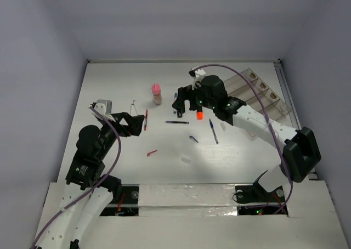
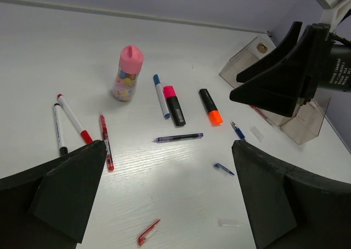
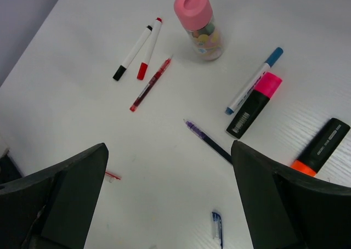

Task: Sort the stationery into containers
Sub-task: Pick up the stationery from the center of the board.

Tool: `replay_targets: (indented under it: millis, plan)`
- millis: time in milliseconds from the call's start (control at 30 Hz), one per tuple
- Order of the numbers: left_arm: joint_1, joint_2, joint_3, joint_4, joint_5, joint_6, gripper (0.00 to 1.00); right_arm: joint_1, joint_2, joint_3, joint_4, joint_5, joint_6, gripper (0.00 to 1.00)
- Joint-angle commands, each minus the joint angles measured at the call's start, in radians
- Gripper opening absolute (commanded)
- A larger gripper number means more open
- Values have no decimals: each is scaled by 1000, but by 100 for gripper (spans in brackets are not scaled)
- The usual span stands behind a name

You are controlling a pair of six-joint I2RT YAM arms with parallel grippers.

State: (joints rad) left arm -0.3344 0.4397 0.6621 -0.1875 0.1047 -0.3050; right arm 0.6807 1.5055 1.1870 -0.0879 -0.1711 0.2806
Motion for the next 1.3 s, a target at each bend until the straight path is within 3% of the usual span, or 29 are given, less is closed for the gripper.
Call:
replay_targets:
  millis: [0, 367, 1000, 1167, 1267]
  plan:
    - [-3, -15, 30, 28, 16, 14, 99, 13, 45, 95, -7, 59, -29, 100]
    - [6, -84, 19, 28, -39, 0, 99, 69, 337, 387, -151, 219, -119, 100]
    - [6, -29, 25, 10, -82, -11, 99, 69, 809, 884, -210, 208, -196, 96]
    - [6, -24, 25, 11, -79, -9, 99, 69, 863, 950, -170, 203, -208, 90]
    - [6, -21, 25, 11, -77, -8, 99, 69, 884, 965, -155, 211, -215, 75]
